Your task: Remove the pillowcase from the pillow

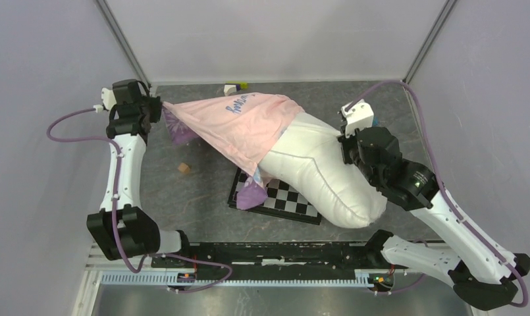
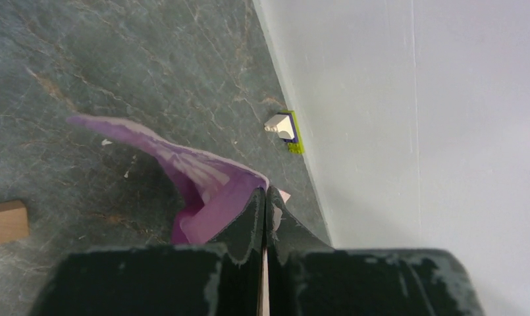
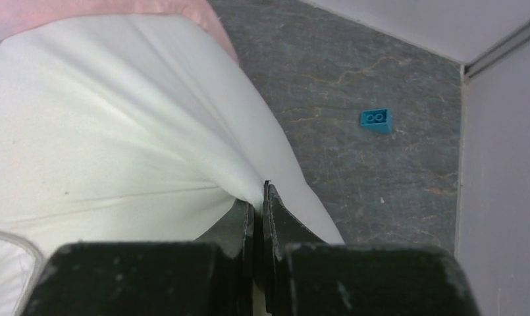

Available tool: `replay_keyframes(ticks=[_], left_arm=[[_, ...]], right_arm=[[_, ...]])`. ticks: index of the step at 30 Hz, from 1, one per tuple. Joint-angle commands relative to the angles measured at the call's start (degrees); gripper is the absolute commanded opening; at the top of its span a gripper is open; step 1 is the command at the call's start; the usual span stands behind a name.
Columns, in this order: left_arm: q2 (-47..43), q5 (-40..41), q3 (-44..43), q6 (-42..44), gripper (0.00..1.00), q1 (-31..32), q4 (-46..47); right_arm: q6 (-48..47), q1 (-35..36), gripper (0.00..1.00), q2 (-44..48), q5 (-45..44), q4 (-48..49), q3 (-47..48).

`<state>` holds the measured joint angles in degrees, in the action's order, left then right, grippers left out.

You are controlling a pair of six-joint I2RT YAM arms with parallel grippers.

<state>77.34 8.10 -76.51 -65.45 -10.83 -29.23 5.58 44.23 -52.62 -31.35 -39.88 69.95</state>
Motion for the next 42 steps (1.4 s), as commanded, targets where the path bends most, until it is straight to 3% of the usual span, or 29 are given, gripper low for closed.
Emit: replay_keyframes(ticks=[1, 3, 7, 11, 12, 20, 23, 32, 34, 36, 39, 40, 42], left_arm=[[-1.83, -0.61, 1.95, 4.25, 0.02, -2.04, 10.25], [-4.04, -1.66, 4.11, 3.95, 0.02, -0.06, 11.85], [-6.26, -4.35, 5.89, 2.93, 0.02, 2.85, 13.15], [-7.2, -6.23, 5.67, 2.48, 0.02, 3.7, 13.22], [-7.59, -6.19, 5.67, 2.62, 0.02, 3.76, 13.19], [-8.51, -5.69, 4.71, 3.58, 0.02, 3.72, 12.02], [-8.3, -5.41, 4.47, 3.77, 0.02, 3.71, 11.6], [-7.66, -4.07, 3.16, 4.5, 0.02, 3.71, 10.39], [-7.15, -3.55, 2.46, 4.88, 0.02, 3.71, 10.01], [-6.71, -2.37, 1.7, 5.43, 0.02, 3.69, 9.62], [-5.48, -0.64, -0.19, 6.66, 0.02, 3.32, 8.74], [-5.06, -0.1, -1.12, 7.18, 0.02, 3.1, 8.44], [-3.68, 1.15, -3.12, 8.14, 0.02, 2.16, 7.74]], right_arm=[[-7.58, -2.04, 0.1, 1.49, 10.34, -1.24, -3.1], [-9.04, -2.03, 0.33, 1.22, 19.11, 0.46, -5.57], [-10.09, -1.95, 0.53, -1.53, 27.97, 1.04, -4.38], [-10.65, 0.06, 0.92, -4.97, 27.65, -0.13, 0.84], [-10.68, 1.87, 0.98, -6.09, 26.08, -0.32, 2.56], [-12.07, 23.03, 0.98, -23.33, 4.99, -6.17, 20.74], [-12.02, 28.71, 0.98, -29.66, -3.02, -9.32, 23.28], [-8.74, 29.25, 0.98, -37.84, -12.42, -10.35, 13.53], [-6.26, 27.42, 0.91, -38.71, -14.53, -11.67, 11.45], [-5.67, 25.97, 0.72, -37.37, -13.91, -10.78, 8.22], [-3.46, 24.93, 0.17, -33.06, -14.21, -9.65, 3.8], [-2.65, 24.4, 0.03, -31.36, -15.31, -9.97, 2.74], [-1.09, 22.63, 0.0, -28.22, -18.65, -10.87, 1.6]])
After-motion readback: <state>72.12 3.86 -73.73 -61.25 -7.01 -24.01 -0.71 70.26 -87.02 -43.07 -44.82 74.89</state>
